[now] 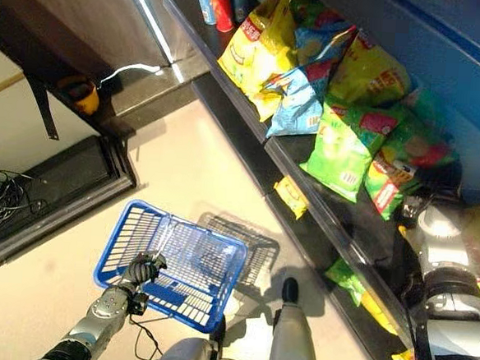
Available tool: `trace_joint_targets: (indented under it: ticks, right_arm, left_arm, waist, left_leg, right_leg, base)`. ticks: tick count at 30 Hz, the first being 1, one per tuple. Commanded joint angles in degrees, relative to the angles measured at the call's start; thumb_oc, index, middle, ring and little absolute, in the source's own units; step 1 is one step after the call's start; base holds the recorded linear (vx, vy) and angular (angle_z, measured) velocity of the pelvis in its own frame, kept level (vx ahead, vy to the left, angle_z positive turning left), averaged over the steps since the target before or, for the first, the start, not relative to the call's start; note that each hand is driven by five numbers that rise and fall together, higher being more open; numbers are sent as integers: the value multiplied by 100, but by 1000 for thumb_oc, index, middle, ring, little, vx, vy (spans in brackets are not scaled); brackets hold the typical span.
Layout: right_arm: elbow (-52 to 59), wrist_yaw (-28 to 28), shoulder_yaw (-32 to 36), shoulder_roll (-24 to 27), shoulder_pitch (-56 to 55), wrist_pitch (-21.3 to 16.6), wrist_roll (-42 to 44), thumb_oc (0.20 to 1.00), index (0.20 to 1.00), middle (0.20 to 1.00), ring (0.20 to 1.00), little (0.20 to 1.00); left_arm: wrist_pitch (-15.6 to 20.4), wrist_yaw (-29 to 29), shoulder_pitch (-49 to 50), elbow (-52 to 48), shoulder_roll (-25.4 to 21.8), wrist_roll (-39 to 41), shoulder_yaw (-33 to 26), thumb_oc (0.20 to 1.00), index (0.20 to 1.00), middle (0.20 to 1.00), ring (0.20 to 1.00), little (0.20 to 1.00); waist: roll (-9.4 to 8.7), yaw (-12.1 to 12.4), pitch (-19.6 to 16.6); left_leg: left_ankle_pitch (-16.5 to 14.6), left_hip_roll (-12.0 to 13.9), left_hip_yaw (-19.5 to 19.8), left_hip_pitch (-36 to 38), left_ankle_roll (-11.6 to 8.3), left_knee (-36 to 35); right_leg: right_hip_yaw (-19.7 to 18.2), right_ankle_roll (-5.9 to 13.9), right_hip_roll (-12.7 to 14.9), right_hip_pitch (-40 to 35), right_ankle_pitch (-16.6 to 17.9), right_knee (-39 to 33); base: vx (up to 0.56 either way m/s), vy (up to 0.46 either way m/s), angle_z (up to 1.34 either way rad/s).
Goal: Pick up the snacks into the basket
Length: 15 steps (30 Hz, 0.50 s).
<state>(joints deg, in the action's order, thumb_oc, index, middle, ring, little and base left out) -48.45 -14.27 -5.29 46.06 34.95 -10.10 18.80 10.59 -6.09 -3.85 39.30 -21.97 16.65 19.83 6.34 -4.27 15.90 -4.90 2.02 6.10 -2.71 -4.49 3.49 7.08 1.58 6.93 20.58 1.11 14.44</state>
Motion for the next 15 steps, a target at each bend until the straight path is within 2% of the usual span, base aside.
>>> trace_joint_targets:
  ticks: [1,2,9,15]
  right_arm:
    - [-194,212,-590,339,656,-61,91,583,583,583,583,583]
    - [-260,226,-674,341,749,-51,87,200,200,200,200,200]
    - [-320,329,-1159,505,952,49,-561,200,200,200,200,200]
    - [893,195,-375,188,-35,-84,-369,200,200,200,200,200]
  left_arm:
    - [525,2,-310,-624,-425,164,-55,200,200,200,200,200]
    - [530,6,-308,-665,-420,185,-64,200,200,200,200,200]
    - [553,10,-282,-715,-452,167,-126,200,200,200,200,200]
    - [523,-64,-201,-835,-411,32,-352,200,200,200,200,200]
  waist:
    - [-377,201,-67]
    - [-375,199,-48]
    - [-399,198,-14]
    - [-499,91,-26]
  left_leg:
    - [-257,-447,68,163,144,248]
    - [-251,-453,77,157,142,253]
    - [-212,-467,127,142,144,210]
    - [-268,-475,113,145,196,237]
  right_leg:
    - [-295,386,119,-236,-375,211]
    - [-298,384,119,-228,-367,213]
    - [-313,383,125,-204,-320,183]
    - [-330,428,144,-252,-236,92]
  base:
    - [0,0,0]
    - [-16,-8,4]
    - [-2,0,1]
    - [-5,21,1]
